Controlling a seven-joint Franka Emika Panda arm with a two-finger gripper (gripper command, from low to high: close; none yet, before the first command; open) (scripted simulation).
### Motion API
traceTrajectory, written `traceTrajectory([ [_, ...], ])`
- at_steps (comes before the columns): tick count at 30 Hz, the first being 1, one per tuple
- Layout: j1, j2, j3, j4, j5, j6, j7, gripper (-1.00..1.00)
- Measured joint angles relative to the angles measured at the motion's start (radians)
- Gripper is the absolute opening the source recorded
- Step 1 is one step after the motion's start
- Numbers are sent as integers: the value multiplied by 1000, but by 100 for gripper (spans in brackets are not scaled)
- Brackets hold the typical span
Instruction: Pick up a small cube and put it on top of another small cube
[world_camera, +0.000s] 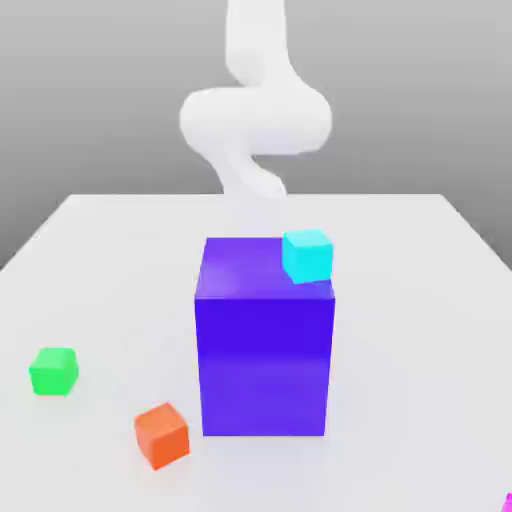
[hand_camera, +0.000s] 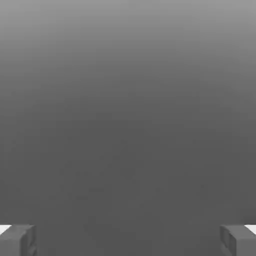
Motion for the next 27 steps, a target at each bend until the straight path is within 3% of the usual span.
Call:
traceTrajectory([
  [15,153,550,49,121,31,95,-240,0],
  [27,260,986,111,216,-40,171,-365,0],
])
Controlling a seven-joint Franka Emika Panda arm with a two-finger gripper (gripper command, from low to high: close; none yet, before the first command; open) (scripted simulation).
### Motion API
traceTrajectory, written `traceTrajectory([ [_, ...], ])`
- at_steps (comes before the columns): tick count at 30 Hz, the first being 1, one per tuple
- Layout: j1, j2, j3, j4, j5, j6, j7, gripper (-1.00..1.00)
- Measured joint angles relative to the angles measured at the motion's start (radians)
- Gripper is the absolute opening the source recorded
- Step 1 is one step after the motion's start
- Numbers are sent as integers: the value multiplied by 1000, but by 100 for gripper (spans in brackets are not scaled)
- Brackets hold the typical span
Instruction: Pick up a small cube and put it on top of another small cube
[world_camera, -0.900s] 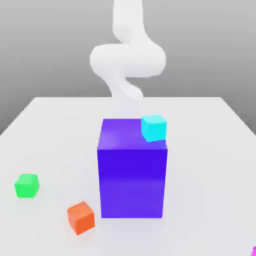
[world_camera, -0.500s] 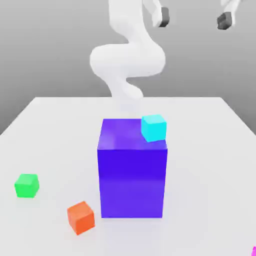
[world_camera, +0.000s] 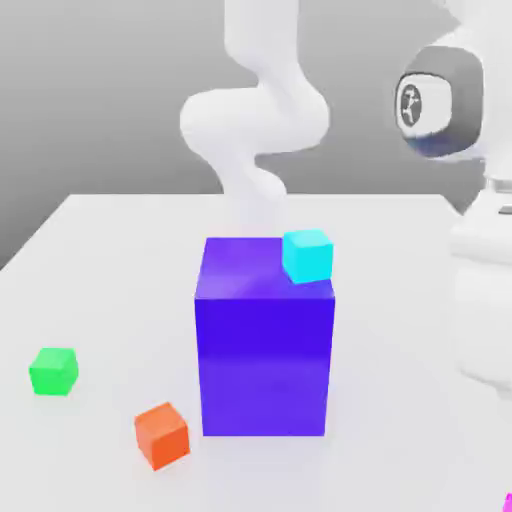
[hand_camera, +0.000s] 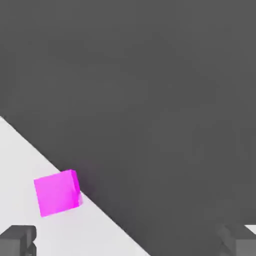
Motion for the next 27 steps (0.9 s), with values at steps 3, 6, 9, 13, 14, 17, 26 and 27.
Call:
traceTrajectory([
  [3,28,110,11,24,-34,18,-21,0],
  [6,59,220,17,49,-70,38,-38,0],
  [9,77,328,6,75,-93,104,-34,0],
  [13,84,383,-3,88,-102,143,-29,-100],
  [14,84,383,-3,88,-101,142,-30,-100],
  [17,86,392,-5,91,-101,148,-30,-100],
  [26,-12,158,-86,-48,-65,62,5,-100],
  [27,-31,135,-109,-74,-62,67,18,-100],
])
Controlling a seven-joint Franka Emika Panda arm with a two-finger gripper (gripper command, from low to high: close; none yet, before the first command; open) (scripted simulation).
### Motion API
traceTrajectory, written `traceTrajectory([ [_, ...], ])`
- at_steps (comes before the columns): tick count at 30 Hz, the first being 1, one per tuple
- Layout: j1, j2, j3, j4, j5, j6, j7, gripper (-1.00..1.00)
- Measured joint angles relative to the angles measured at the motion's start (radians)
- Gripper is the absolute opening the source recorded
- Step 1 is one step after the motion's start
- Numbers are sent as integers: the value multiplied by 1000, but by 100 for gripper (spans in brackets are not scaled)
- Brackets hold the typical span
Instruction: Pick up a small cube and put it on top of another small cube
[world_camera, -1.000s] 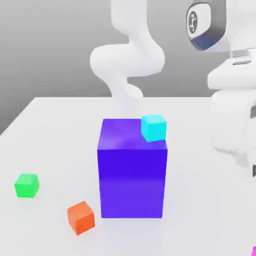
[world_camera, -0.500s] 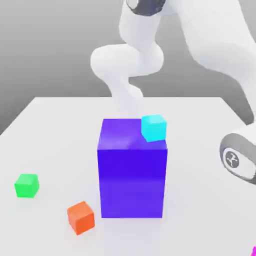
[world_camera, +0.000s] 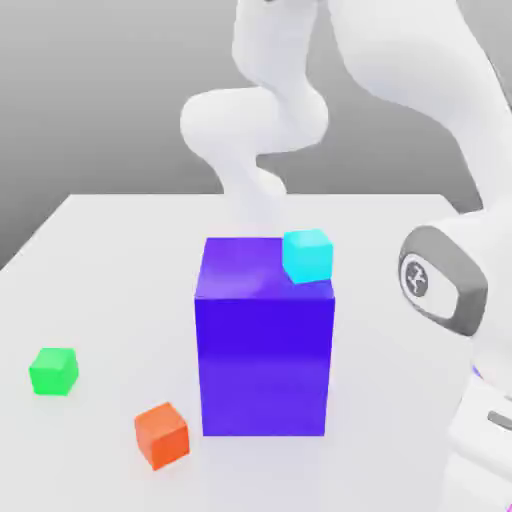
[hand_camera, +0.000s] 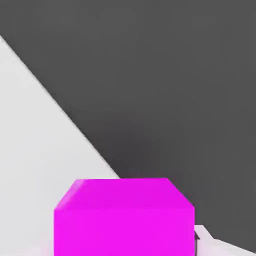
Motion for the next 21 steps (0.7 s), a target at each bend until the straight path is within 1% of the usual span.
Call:
traceTrajectory([
  [6,-115,-144,-151,-175,14,37,84,-100],
  [11,-232,-284,-302,-351,16,74,181,-100],
  [12,-270,-315,-336,-389,15,82,204,-100],
  [15,-477,-392,-432,-490,27,105,261,-100],
  [17,-634,-392,-475,-533,94,142,253,-100],
  [18,-654,-376,-470,-541,129,163,237,-100],
  [21,-643,-306,-427,-545,229,228,174,-100],
])
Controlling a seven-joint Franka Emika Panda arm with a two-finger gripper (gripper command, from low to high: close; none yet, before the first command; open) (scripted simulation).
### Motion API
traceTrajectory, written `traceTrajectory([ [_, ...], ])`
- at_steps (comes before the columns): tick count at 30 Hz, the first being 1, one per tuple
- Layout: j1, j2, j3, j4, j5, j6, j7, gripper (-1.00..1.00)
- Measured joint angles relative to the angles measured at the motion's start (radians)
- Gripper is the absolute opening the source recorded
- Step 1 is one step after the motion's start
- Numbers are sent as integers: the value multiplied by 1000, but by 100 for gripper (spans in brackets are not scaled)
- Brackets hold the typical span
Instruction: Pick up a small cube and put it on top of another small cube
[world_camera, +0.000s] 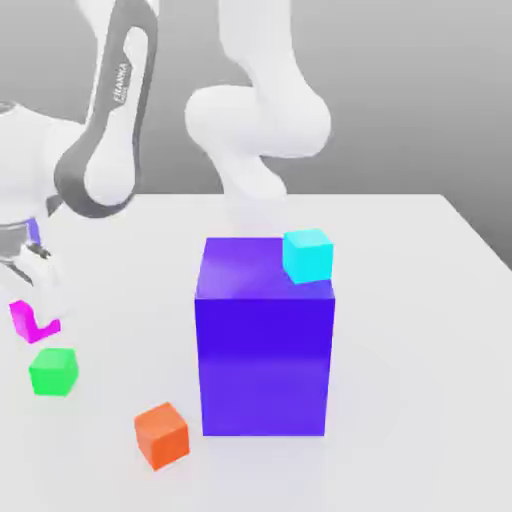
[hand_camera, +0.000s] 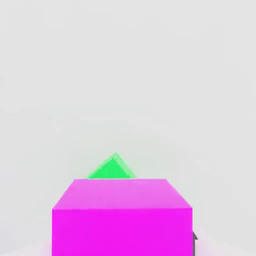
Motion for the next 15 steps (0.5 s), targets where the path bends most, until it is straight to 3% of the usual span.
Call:
traceTrajectory([
  [2,-23,53,36,2,67,43,-48,-100],
  [3,-34,72,52,3,91,59,-65,100],
  [10,-36,73,54,3,92,61,-66,100],
  [15,-21,-42,7,-4,-54,-33,39,100],
])
